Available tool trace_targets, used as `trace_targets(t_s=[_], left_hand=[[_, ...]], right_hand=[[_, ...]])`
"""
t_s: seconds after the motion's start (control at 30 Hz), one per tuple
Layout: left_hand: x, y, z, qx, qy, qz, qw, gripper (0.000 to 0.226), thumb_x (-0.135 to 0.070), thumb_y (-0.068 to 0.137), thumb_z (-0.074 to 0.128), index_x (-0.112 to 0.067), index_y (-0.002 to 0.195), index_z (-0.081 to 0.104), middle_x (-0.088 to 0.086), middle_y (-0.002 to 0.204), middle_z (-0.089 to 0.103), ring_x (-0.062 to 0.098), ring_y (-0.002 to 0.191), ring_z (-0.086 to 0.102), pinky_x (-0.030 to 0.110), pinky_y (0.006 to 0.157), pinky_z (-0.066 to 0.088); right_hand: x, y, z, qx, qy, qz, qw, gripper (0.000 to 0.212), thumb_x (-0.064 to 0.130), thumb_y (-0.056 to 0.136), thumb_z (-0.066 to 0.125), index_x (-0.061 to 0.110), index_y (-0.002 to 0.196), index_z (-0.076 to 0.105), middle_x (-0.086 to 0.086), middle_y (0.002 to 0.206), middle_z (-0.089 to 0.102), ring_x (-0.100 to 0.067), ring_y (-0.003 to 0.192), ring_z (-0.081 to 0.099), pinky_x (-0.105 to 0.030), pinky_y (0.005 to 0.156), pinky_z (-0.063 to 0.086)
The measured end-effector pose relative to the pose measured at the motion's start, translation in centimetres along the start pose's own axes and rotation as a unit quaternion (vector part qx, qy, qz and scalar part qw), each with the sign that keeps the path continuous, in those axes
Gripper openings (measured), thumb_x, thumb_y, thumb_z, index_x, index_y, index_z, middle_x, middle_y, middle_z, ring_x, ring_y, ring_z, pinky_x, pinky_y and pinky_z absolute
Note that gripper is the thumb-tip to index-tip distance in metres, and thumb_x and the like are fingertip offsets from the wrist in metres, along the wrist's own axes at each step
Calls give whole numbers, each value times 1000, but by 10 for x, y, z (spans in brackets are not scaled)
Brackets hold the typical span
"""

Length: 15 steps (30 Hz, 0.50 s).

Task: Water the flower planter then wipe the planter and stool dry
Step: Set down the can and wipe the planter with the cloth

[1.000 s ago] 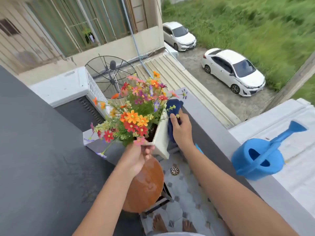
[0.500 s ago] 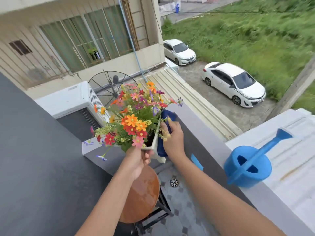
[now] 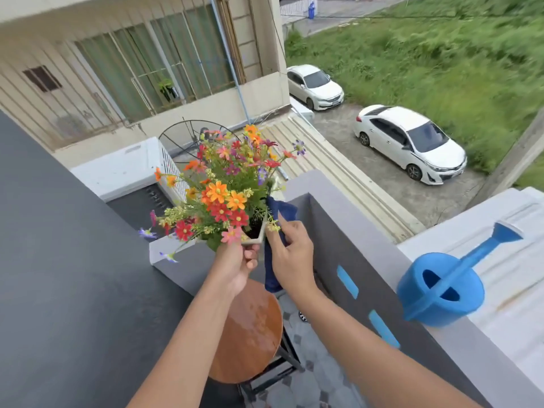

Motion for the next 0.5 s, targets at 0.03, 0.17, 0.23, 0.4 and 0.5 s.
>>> trace_targets(t_s=[0.03,0.17,0.23,0.4,0.5], left_hand=[[-1,-1,0,2,1,1,1000,28,-12,105,24,-8,91,49,5,58,47,3,31,35,15,30,24],[3,-9,-1,14,18,-10,1000,28,-11,104,28,-10,86,49,7,57,48,5,29,34,15,30,23],[7,-12,-1,26,19,-19,999,29,-13,105,26,-8,84,45,5,49,50,5,29,33,16,29,22],[16,-13,-3,14,-9,-36,999,26,-15,106,25,-6,92,45,7,61,46,5,29,32,15,27,21],[11,-5,-3,2,-47,-40,998,27,-7,103,18,-8,89,42,8,64,44,5,28,32,14,26,20]], right_hand=[[-1,1,0,2,-1,3,1000,17,13,96,61,14,109,74,3,77,46,-4,71,47,-21,68,34],[4,45,-7,-19,-22,-4,1000,13,18,100,58,17,93,69,0,75,43,-6,69,45,-20,64,31],[1,77,-11,-28,-51,8,998,29,20,101,54,23,72,51,1,71,38,-15,66,40,-25,63,30],[-2,91,-7,-29,-72,20,997,36,30,94,50,18,65,30,-1,67,32,-20,63,34,-33,61,26],[16,53,1,-20,-59,-17,998,27,20,97,57,33,74,60,2,71,41,-9,70,42,-20,63,30]])
Point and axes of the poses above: each hand's wrist, its own y-axis towards the middle knuckle, its own z-axis out of the palm, x = y × z, the point moved 10 cm from there along y, towards the middle knuckle
